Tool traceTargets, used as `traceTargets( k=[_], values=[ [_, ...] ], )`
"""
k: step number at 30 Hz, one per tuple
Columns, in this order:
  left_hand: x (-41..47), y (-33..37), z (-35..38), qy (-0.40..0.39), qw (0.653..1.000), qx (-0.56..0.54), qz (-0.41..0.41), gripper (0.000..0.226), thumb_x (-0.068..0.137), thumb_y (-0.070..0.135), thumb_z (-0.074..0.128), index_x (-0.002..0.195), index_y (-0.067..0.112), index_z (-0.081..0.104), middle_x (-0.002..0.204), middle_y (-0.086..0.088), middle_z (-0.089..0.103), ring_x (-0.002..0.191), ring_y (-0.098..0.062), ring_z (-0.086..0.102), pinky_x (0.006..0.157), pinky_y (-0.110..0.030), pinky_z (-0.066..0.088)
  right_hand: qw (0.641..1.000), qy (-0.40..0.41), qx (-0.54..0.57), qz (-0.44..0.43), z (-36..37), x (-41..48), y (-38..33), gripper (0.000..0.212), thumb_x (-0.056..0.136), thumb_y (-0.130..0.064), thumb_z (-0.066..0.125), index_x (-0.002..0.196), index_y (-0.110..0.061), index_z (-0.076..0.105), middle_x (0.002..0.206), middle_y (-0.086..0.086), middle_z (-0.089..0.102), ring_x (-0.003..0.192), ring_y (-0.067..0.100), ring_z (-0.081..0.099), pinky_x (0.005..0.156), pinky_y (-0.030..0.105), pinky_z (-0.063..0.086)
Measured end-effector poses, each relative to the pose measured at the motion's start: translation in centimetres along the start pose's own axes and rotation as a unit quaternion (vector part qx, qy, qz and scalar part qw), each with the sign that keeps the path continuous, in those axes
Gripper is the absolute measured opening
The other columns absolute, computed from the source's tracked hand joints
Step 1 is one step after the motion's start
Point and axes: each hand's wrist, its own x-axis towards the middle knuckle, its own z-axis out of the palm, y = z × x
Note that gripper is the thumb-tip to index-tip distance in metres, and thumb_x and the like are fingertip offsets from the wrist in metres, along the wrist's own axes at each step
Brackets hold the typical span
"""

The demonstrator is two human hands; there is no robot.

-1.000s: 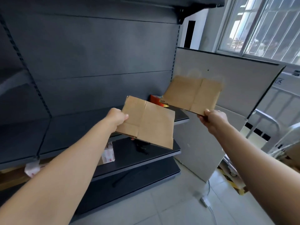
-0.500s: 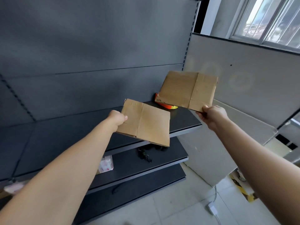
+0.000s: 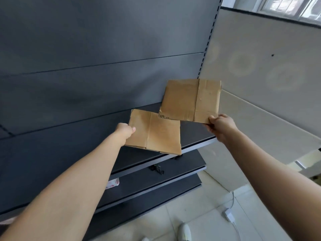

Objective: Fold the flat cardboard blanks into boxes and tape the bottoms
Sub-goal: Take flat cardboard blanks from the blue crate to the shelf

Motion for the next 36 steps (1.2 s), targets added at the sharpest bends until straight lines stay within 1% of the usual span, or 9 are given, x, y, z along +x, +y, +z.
traceTargets(
  k=[5,7,10,16,19,22,25,30,36],
  values=[
    [2.2,-1.0,0.7,0.057,0.997,-0.017,-0.044,0.052,0.098,0.013,0.051,0.145,0.002,0.033,0.144,-0.015,0.042,0.129,-0.032,0.043,0.103,-0.036,0.035,0.999,-0.012,-0.025,0.021,0.5,2.8,-0.1,0.038,0.099,-0.006,0.047,0.136,-0.002,0.041,0.126,0.017,0.055,0.080,0.020,0.062,0.060,0.027,0.053],
    [2.8,-1.3,0.6,0.081,0.995,-0.023,-0.061,0.045,0.097,0.011,0.050,0.139,-0.003,0.039,0.116,-0.015,0.056,0.107,-0.031,0.054,0.090,-0.034,0.039,0.999,-0.010,-0.047,0.023,0.6,3.7,-0.2,0.037,0.099,-0.007,0.046,0.136,-0.003,0.043,0.126,0.017,0.055,0.083,0.022,0.062,0.061,0.028,0.054],
    [3.8,-1.8,0.4,0.119,0.989,-0.038,-0.079,0.035,0.097,0.013,0.049,0.127,-0.006,0.047,0.079,-0.006,0.044,0.086,-0.024,0.046,0.076,-0.029,0.036,0.997,-0.018,-0.075,0.028,0.7,4.8,-0.5,0.035,0.100,-0.007,0.045,0.134,-0.003,0.045,0.122,0.016,0.055,0.083,0.021,0.061,0.064,0.029,0.055],
    [4.9,-2.2,-1.6,0.154,0.983,-0.044,-0.094,0.021,0.096,0.011,0.051,0.107,-0.007,0.053,0.093,-0.008,0.049,0.096,-0.027,0.050,0.079,-0.031,0.037,0.992,-0.039,-0.115,0.034,1.7,5.8,-0.9,0.033,0.099,-0.009,0.047,0.132,-0.005,0.047,0.097,0.009,0.056,0.074,0.020,0.059,0.072,0.033,0.055],
    [4.5,-2.2,-2.2,0.175,0.980,-0.026,-0.092,0.044,0.092,0.013,0.056,0.132,-0.002,0.044,0.124,-0.016,0.055,0.113,-0.032,0.054,0.091,-0.036,0.044,0.989,-0.056,-0.135,0.033,2.4,5.7,-1.3,0.033,0.099,-0.009,0.047,0.132,-0.005,0.047,0.097,0.009,0.056,0.070,0.021,0.060,0.069,0.031,0.055],
    [3.6,-1.5,-2.2,0.198,0.978,0.027,-0.062,0.049,0.089,0.012,0.058,0.134,0.003,0.042,0.137,-0.016,0.048,0.120,-0.036,0.052,0.096,-0.042,0.047,0.983,-0.071,-0.171,0.020,2.9,5.4,-2.0,0.034,0.100,-0.009,0.047,0.133,-0.004,0.048,0.105,0.013,0.057,0.067,0.020,0.059,0.057,0.027,0.051],
    [2.0,0.6,-1.4,0.139,0.990,0.012,0.021,0.057,0.091,0.016,0.060,0.141,0.006,0.034,0.144,-0.013,0.040,0.127,-0.031,0.046,0.099,-0.037,0.040,0.976,-0.081,-0.201,0.005,3.2,5.1,-2.8,0.032,0.098,-0.007,0.048,0.130,-0.003,0.049,0.107,0.015,0.057,0.064,0.021,0.058,0.056,0.027,0.051],
    [-2.5,5.2,1.2,-0.008,0.984,0.064,0.166,0.059,0.090,0.026,0.065,0.141,0.009,0.039,0.143,-0.009,0.043,0.129,-0.023,0.044,0.100,-0.031,0.036,0.952,-0.086,-0.289,-0.060,3.9,3.4,-5.8,0.009,0.091,0.000,0.047,0.093,-0.003,0.056,0.069,0.010,0.054,0.048,0.019,0.054,0.045,0.024,0.044],
    [-6.6,9.6,5.0,-0.174,0.945,0.155,0.229,0.068,0.081,0.041,0.071,0.138,0.019,0.042,0.134,0.001,0.048,0.123,-0.017,0.047,0.099,-0.031,0.040,0.898,-0.058,-0.415,-0.131,5.1,2.4,-10.2,0.028,0.082,-0.007,0.045,0.055,-0.007,0.050,0.039,0.008,0.053,0.024,0.015,0.038,0.032,0.014,0.027]
  ],
)
